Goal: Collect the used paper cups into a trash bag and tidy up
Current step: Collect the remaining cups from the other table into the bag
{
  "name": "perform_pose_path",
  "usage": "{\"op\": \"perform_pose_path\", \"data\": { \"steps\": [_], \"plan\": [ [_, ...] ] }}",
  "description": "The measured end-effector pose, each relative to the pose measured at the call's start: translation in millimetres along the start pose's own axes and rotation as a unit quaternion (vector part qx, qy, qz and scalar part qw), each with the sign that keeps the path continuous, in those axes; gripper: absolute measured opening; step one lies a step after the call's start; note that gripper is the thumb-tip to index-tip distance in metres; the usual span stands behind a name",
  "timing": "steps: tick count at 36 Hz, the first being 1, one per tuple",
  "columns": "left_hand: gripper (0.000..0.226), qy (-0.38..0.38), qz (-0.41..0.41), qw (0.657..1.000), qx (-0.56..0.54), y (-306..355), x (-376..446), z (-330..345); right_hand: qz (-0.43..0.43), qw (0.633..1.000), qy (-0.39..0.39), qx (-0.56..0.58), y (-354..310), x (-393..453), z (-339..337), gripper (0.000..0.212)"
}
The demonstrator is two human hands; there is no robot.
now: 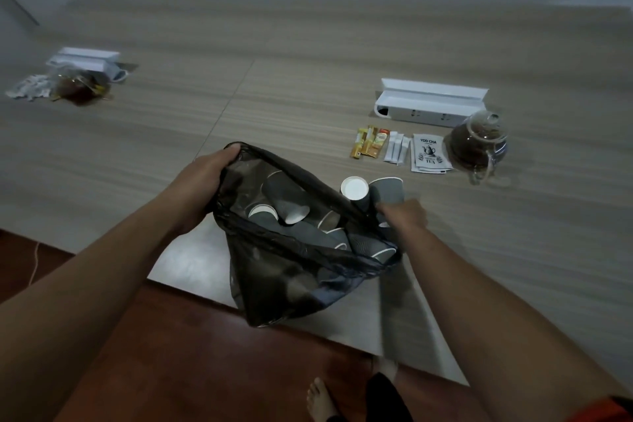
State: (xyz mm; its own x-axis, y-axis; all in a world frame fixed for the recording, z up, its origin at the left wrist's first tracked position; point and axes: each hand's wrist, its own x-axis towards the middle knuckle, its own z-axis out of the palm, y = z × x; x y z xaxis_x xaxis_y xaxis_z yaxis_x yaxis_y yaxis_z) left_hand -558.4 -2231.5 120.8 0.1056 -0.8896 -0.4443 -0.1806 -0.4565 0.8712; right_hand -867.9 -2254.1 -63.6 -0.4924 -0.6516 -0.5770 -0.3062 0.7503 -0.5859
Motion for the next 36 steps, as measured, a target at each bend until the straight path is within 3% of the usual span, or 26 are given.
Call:
{"op": "perform_pose_path", "data": {
  "steps": [7, 11, 16, 19, 22, 27, 30, 32, 34, 36],
  "plan": [
    [0.03, 0.017, -0.013, 0.999, -0.043, 3, 7, 3, -0.062, 0.977, 0.076, 0.187, 8, -37, -34, 0.058],
    [0.03, 0.022, -0.022, 0.998, -0.045, 7, 9, 6, -0.232, 0.938, -0.027, 0.256, -4, -92, -49, 0.066],
    [0.033, 0.019, -0.018, 0.999, -0.04, 14, 10, 6, -0.394, 0.905, -0.133, 0.088, -23, -149, -18, 0.068],
    [0.033, 0.023, -0.009, 0.999, -0.034, 19, 8, 6, -0.453, 0.886, -0.095, -0.037, -34, -154, 10, 0.066],
    [0.034, 0.022, -0.001, 0.999, -0.026, 21, 9, 4, -0.525, 0.841, -0.024, -0.131, -43, -153, 35, 0.063],
    [0.035, 0.017, 0.017, 1.0, -0.011, 15, 13, -1, -0.558, 0.81, 0.001, -0.183, -47, -151, 48, 0.059],
    [0.037, 0.022, 0.015, 1.0, -0.015, 14, 15, -6, -0.56, 0.826, 0.057, -0.033, -42, -138, 32, 0.029],
    [0.037, 0.023, 0.014, 1.0, -0.011, 14, 16, -7, -0.506, 0.854, 0.115, 0.036, -40, -117, 16, 0.024],
    [0.032, 0.028, 0.019, 0.999, -0.008, 12, 18, -8, -0.428, 0.895, 0.123, 0.027, -43, -89, 3, 0.036],
    [0.031, 0.03, 0.018, 0.999, -0.005, 11, 19, -9, -0.371, 0.923, 0.062, -0.079, -47, -60, -5, 0.061]
  ]
}}
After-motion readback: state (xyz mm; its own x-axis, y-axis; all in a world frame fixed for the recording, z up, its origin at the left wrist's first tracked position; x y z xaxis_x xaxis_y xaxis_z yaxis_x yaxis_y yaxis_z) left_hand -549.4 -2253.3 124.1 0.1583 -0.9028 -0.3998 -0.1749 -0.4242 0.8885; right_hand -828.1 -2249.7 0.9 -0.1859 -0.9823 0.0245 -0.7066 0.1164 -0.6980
